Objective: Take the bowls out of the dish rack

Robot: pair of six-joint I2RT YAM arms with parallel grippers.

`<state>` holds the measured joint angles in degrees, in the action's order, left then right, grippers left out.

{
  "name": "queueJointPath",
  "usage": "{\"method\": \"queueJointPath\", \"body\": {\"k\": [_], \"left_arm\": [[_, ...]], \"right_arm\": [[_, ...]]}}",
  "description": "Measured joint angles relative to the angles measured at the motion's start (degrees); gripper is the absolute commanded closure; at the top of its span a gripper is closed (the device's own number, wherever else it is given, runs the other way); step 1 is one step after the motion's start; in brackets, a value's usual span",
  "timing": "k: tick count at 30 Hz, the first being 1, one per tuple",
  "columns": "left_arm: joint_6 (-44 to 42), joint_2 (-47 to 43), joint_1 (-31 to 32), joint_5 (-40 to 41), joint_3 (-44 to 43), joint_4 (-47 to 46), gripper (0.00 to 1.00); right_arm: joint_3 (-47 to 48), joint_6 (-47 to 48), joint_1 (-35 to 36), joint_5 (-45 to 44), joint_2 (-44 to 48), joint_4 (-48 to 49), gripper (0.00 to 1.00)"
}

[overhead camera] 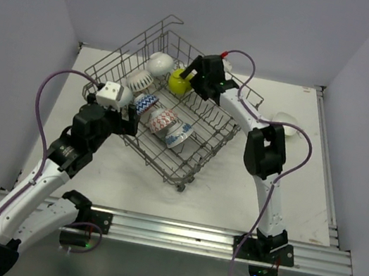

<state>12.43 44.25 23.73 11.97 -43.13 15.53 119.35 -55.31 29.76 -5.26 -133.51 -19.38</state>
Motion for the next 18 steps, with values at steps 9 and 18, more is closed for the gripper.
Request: {"method": "queueJointPath", "body": {"k": [9,18], "left_arm": [[0.0,-0.02,0.07,-0.22,0.76,-0.02,0.0],[0.0,-0.02,0.35,-0.28,0.76,-0.02,0.0]], "right_arm": [[-1.05,-2.47,0.11,0.61,-0.13,5.33,0.04],[-2.84,-5.31,0.04,4.22,-0.37,12.22,0.17]]}}
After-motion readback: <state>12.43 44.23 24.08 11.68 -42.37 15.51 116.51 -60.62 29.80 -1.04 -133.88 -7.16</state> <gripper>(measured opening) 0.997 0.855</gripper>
